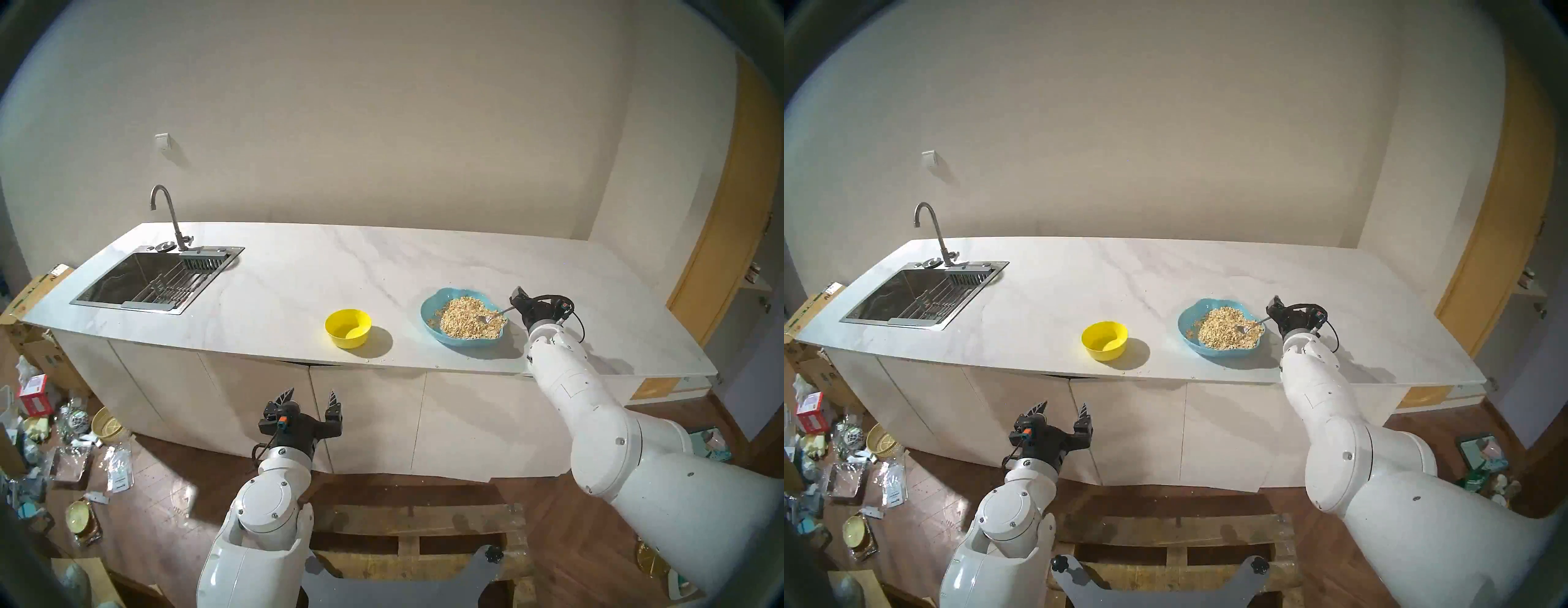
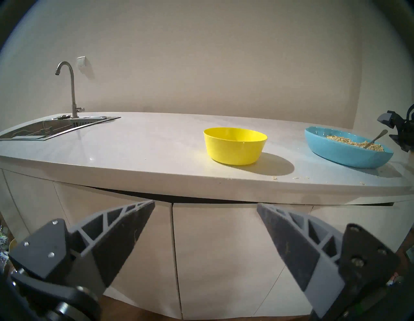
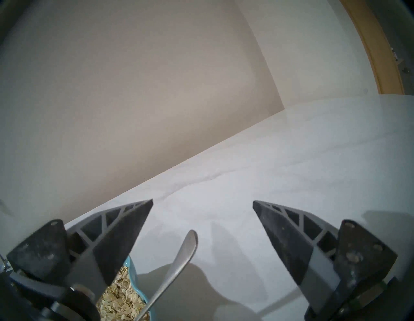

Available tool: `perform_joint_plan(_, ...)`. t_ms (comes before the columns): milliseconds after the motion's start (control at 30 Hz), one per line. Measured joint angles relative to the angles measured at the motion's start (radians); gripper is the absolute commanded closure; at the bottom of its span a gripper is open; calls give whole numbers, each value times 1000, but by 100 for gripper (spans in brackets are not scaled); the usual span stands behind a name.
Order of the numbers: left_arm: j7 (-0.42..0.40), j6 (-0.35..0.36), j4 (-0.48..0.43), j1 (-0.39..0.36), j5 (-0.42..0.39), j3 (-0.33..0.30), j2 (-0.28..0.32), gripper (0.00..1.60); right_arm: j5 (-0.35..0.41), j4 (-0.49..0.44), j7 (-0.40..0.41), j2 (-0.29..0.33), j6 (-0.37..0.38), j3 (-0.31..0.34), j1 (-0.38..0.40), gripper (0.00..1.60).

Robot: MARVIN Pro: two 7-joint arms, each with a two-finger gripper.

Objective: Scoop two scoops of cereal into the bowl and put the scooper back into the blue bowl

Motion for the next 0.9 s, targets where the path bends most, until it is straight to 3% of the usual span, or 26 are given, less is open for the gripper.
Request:
perform_joint_plan(333,0,0,0,0,0,0,0,0,6,64,-2,3,-12,15,32,0)
perform_joint_plan(900,0,0,0,0,0,0,0,0,19,85,-1,9,-17,39,44,0)
